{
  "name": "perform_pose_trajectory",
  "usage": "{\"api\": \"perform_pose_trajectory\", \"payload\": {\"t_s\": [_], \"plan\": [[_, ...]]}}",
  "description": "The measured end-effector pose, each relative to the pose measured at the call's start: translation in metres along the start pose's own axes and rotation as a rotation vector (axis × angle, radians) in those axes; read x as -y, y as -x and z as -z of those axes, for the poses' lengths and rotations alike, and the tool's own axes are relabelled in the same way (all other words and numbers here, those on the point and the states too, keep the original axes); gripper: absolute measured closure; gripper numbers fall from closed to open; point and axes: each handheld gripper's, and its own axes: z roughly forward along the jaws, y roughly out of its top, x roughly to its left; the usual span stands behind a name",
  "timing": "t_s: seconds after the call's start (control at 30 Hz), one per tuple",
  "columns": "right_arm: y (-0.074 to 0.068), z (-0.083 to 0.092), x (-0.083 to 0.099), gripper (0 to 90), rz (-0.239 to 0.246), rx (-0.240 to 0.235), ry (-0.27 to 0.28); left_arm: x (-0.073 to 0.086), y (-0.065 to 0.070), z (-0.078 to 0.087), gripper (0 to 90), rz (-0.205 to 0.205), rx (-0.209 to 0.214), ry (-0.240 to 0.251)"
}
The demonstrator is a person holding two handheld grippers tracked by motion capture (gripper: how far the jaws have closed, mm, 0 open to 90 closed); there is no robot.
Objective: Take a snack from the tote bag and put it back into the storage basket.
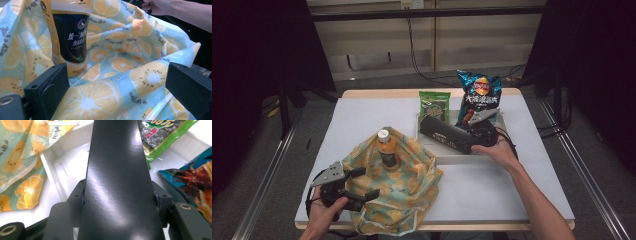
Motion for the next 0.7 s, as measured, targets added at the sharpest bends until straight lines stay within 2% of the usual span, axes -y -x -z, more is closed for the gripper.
{"api": "perform_pose_trajectory", "payload": {"t_s": [0.13,0.3,0.7], "plan": [[0.0018,-0.003,0.002,42.8,-0.003,-0.014,0.004,0.0,0.0002,-0.0005,4.6,-0.001,-0.002,-0.003],[0.0018,-0.0033,0.0046,42.5,0.008,-0.059,-0.007,0.0007,-0.0003,-0.0014,4.6,0.005,0.002,-0.004],[0.0035,-0.0065,0.0081,41.5,0.007,-0.071,-0.011,0.0008,-0.0008,-0.0015,4.6,0.004,0.002,-0.006]]}}
